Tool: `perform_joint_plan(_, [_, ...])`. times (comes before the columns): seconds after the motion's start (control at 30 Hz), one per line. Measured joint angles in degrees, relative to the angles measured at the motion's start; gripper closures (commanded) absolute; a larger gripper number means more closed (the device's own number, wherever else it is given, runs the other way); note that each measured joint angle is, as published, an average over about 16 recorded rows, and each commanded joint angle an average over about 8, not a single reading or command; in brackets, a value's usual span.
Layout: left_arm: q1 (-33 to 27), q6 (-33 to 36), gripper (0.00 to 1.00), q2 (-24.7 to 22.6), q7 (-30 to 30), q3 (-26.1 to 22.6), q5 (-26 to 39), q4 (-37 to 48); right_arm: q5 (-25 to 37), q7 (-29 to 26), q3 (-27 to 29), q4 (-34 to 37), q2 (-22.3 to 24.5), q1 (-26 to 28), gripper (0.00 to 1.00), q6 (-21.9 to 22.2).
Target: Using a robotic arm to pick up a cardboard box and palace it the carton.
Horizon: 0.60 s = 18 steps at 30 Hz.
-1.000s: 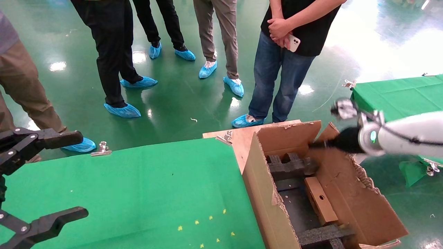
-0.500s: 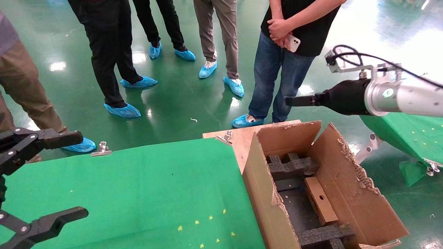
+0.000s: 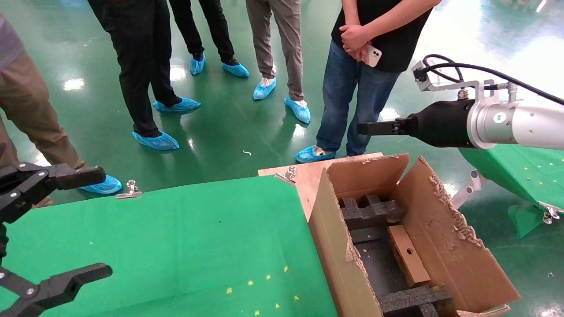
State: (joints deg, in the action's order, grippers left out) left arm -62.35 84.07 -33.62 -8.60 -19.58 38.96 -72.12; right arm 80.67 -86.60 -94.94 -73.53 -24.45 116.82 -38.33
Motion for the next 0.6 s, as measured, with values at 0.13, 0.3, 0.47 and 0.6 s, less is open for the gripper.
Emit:
perform_joint_plan(0.13, [0.0,0.0,0.0,0.0,0.0,0.0,0.0,0.0,-1.21,2.58,2.69,0.26,-0.51,-2.1,0.0,-1.62])
perform_joint_plan(0.3, [0.0,0.0,0.0,0.0,0.0,0.0,0.0,0.01,-3.84,7.73,8.05,0.27,-1.24,-5.85,0.0,-4.83])
perform_joint_plan(0.47, [0.0,0.0,0.0,0.0,0.01,-0.01,0.0,0.01,-7.13,14.14,14.72,0.24,-2.12,-10.5,0.0,-8.83])
perform_joint_plan(0.6, [0.0,0.0,0.0,0.0,0.01,-0.01,-0.01,0.01,-9.8,19.33,20.12,0.21,-2.83,-14.27,0.0,-12.07])
